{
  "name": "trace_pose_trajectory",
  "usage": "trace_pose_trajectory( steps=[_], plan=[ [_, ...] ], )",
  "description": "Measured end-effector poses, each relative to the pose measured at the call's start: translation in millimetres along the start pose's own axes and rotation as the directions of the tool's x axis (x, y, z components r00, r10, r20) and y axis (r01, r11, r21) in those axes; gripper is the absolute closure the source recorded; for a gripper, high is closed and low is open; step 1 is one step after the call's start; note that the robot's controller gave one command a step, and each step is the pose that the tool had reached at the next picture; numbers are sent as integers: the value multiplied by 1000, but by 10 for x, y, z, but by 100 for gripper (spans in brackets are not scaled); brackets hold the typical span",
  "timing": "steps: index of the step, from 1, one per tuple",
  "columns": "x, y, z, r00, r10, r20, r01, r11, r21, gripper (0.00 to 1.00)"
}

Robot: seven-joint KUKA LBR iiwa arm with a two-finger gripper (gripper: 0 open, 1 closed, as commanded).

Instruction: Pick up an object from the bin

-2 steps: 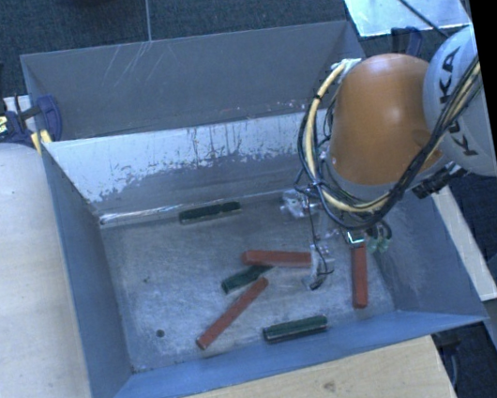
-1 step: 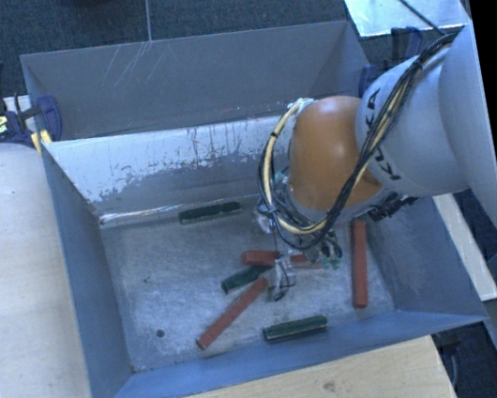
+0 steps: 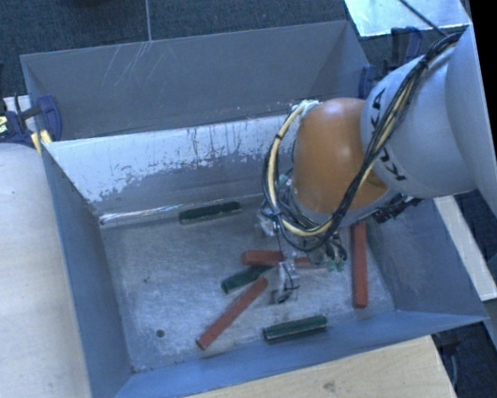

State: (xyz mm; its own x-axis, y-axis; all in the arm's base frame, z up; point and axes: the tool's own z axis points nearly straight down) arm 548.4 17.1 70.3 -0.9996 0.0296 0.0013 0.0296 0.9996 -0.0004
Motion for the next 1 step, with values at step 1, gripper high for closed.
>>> trace_pose_trajectory(
  steps=[1],
  plan=[
    [-176, 1042, -5, 996, -87, 7, 87, 996, -5, 0]
  ],
)
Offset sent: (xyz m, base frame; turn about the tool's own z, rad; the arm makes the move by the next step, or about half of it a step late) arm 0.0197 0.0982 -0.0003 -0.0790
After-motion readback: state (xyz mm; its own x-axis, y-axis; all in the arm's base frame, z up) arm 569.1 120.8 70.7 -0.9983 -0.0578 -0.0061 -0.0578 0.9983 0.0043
